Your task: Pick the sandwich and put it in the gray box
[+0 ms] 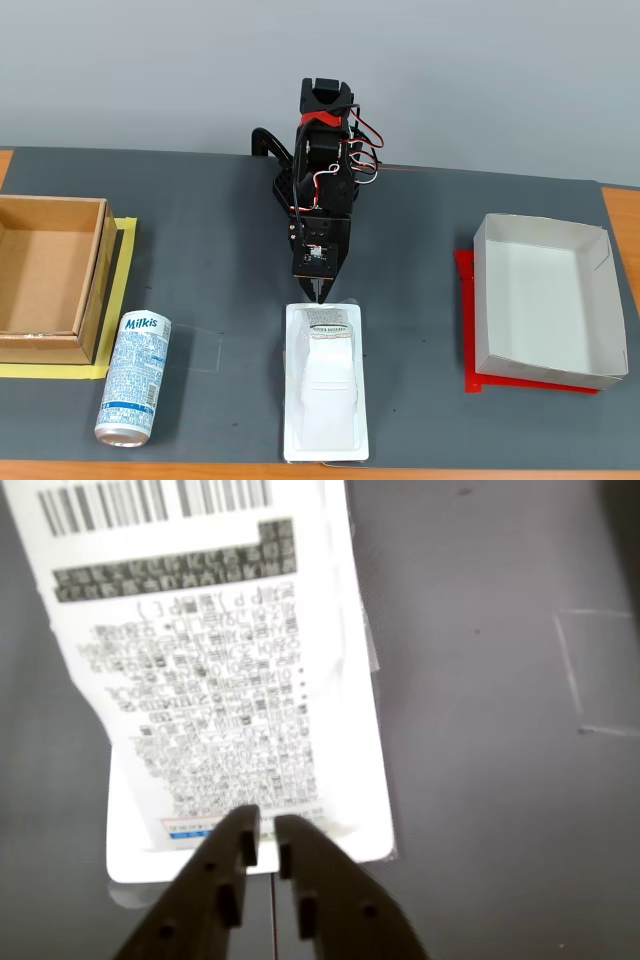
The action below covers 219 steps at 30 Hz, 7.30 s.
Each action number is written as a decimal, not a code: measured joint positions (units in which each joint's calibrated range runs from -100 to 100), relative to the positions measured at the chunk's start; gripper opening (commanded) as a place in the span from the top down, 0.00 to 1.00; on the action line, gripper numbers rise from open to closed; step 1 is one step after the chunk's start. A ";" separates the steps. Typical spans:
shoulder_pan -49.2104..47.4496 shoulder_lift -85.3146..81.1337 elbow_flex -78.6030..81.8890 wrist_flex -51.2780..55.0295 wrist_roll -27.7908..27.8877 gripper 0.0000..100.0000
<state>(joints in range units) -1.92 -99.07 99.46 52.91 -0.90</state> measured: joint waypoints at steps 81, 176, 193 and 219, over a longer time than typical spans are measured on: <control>-6.26 43.50 -53.35 15.09 -0.20 0.56; -10.02 101.61 -85.95 6.68 0.00 0.76; -9.95 101.44 -85.95 6.76 0.10 0.86; -11.86 87.85 -85.86 17.00 0.05 0.86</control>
<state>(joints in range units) -13.78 -11.21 13.61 69.90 -0.85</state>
